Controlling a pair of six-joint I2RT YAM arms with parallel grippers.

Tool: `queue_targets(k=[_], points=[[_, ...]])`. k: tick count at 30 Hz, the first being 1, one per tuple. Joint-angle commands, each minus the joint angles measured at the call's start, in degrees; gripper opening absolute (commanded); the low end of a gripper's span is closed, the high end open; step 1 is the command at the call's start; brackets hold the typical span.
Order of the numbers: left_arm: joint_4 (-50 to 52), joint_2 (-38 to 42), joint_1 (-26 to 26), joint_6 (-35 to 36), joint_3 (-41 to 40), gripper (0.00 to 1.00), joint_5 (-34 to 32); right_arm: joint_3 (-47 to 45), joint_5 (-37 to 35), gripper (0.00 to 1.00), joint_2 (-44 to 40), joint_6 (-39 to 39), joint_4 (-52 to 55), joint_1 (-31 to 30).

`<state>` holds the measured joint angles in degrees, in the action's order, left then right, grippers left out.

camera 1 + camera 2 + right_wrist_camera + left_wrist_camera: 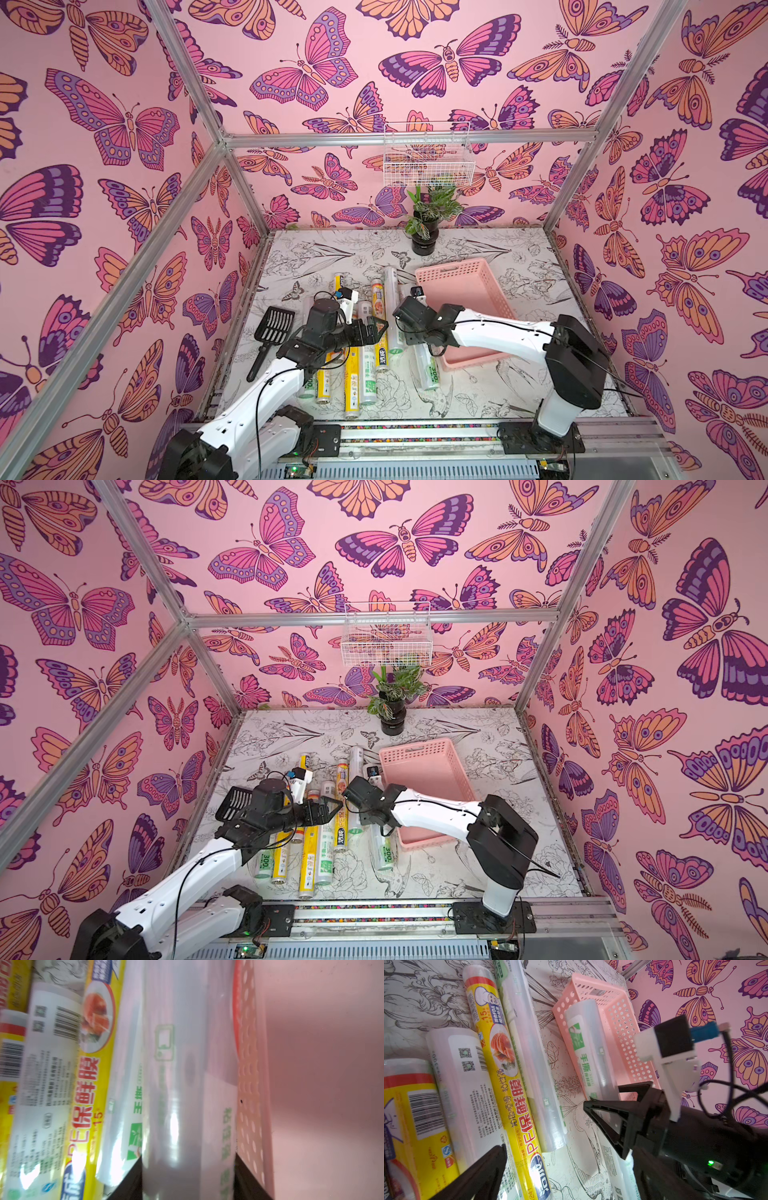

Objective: Put the plastic wrap into the basket
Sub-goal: Pick up the plastic wrap from the center of the board, then place the plastic wrap in the basket.

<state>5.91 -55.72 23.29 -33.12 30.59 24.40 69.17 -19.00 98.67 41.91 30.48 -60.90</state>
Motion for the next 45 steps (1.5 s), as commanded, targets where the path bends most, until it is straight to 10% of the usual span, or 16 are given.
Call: queue_targets(k=[1, 9, 21, 29, 45], points=[[0.5, -0.3, 0.4, -0.9, 1.2, 1.00, 0.7, 0.3, -0.4, 0.25, -2.9, -1.7, 0.5, -0.5], [-2.5, -1.2, 1.7, -1.1, 3.5, 1.00, 1.9, 1.5, -0.9, 0.24, -13.8, -8.8, 1.1, 0.2], [-10.5, -16.6, 12.8, -1.7, 16.0, 1.00, 0.9, 3.1, 30.7, 0.26, -26.9, -19.6, 10.0, 24.9], [-13.5, -30.3, 17.0, -5.9, 24.8, 1.00, 0.6, 3.1, 25.6, 0.25, -26.0, -24.8, 16.5, 40.6], [-14.2, -40.7, 21.1, -13.5, 32.9, 1.00, -1.2, 7.9, 23.6, 0.24, -7.6, -39.7, 15.6, 44.8]])
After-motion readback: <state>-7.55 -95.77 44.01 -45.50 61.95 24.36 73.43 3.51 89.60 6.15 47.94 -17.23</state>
